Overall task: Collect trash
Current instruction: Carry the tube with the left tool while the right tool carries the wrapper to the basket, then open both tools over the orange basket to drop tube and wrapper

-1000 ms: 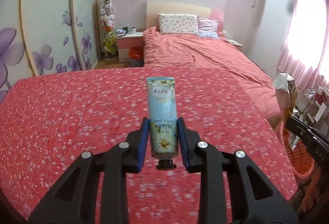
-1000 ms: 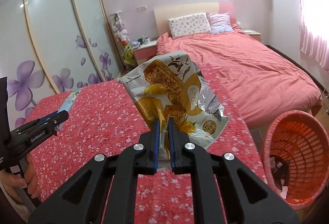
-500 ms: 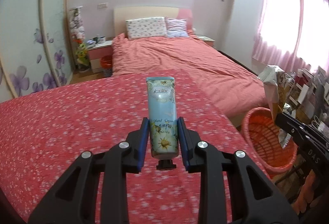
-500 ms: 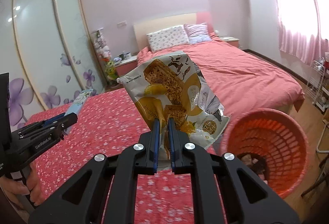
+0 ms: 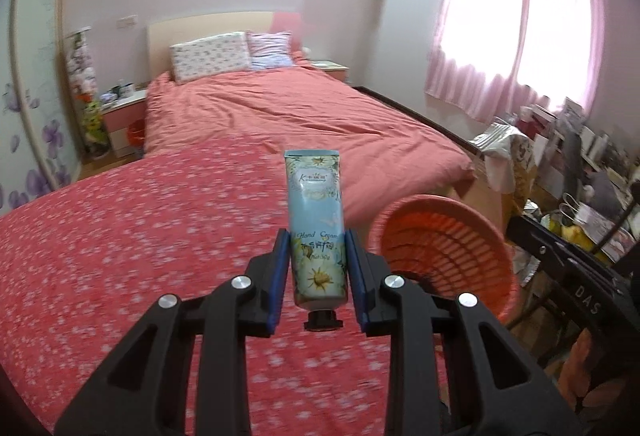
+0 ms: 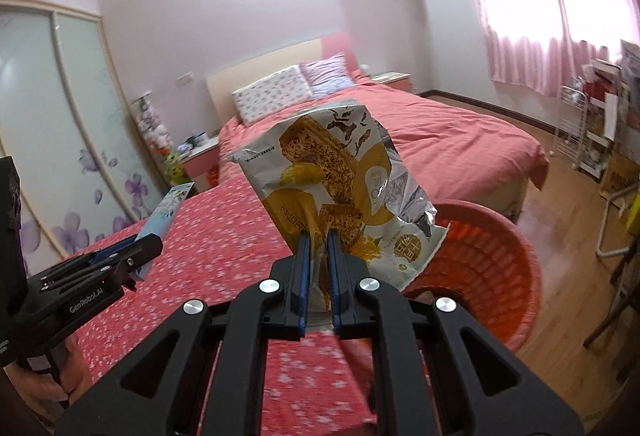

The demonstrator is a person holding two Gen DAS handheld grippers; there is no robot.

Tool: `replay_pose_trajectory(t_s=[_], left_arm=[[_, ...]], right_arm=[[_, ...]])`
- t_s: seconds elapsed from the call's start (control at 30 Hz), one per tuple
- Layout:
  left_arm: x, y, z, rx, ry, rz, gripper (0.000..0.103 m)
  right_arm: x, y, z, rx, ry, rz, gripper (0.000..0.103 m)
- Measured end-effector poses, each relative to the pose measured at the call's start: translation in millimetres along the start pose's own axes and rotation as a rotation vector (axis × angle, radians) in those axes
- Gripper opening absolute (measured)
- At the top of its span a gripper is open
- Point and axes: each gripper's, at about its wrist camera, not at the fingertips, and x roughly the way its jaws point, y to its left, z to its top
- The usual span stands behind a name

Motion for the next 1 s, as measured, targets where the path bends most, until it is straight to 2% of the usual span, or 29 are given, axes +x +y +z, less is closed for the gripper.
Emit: replay_pose_trajectory(t_s=[0.37, 0.53, 0.77, 0.83, 0.9, 1.0], left_arm=[[55, -81, -7, 0.063, 0.070, -0.151, 0.028], [78, -102, -15, 0.081, 0.111, -0.186, 0.028], [116, -117, -24, 0.068, 0.186, -0.206, 0.028], [127, -118, -24, 0.061, 0.208, -0.197, 0.029], [133, -118, -26, 0.063, 0.212, -0.183, 0.031], [139, -113, -28, 0.060, 0.217, -0.153, 0.036]], right_arm=[[6, -59, -4, 0.107, 0.001, -0.080, 0.009], [13, -76, -7, 0.151, 0.013, -0.088, 0.009], [35, -97, -9, 0.207, 0.053, -0.068, 0.010], [41, -99, -12, 0.222, 0.066, -0.058, 0.012], [46, -102, -14, 0.233, 0.080, -0.053, 0.023], [52, -104, -18, 0.240, 0.098, -0.056, 0.024]])
